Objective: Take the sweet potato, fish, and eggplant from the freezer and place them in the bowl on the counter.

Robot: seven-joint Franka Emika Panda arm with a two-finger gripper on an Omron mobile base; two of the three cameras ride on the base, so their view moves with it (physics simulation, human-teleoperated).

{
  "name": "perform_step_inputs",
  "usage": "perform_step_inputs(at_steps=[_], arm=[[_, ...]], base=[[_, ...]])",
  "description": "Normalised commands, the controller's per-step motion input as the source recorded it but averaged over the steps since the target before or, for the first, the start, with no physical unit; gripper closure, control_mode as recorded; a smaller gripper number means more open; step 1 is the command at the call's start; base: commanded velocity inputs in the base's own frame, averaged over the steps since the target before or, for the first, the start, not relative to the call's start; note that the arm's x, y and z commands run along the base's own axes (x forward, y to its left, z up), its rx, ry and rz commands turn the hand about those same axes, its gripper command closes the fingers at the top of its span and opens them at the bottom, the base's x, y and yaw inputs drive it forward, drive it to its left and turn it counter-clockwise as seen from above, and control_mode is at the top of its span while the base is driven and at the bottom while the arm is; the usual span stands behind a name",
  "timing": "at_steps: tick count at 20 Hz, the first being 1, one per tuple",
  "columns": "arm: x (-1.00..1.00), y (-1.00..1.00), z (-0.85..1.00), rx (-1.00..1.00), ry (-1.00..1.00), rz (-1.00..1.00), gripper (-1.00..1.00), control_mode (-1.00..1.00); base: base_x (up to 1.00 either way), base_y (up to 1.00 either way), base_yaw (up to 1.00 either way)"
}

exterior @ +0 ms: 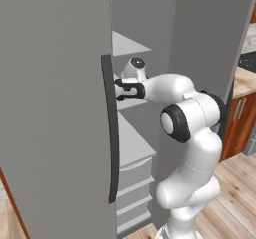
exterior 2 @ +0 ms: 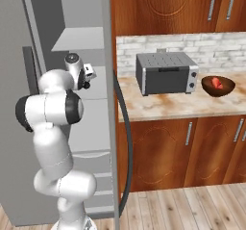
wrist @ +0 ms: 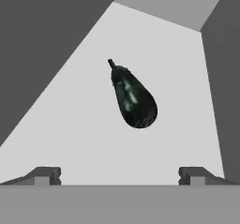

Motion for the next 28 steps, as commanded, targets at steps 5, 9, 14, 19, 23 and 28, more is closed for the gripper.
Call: perform_step_inputs(at_steps=[5, 9, 14, 19, 23, 28], arm=[[0.55, 0.14, -0.2, -0.02, 0.0, 0.0, -1.0, -1.0], [0.54, 0.04, -0.21, -0.01, 0.0, 0.0, -1.0, -1.0], [0.36, 0.0, -0.32, -0.01, 0.0, 0.0, -1.0, -1.0], [0.28, 0.0, -0.36, -0.01, 0.01, 0.0, -1.0, -1.0], [0.23, 0.0, -0.25, 0.0, 0.0, 0.0, 1.0, -1.0], [0.11, 0.0, -0.02, 0.0, 0.0, 0.0, 1.0, -1.0]], base=[[0.0, 0.0, 0.0], [0.0, 0.0, 0.0], [0.0, 0.0, 0.0], [0.0, 0.0, 0.0], [0.0, 0.0, 0.0], [0.0, 0.0, 0.0]])
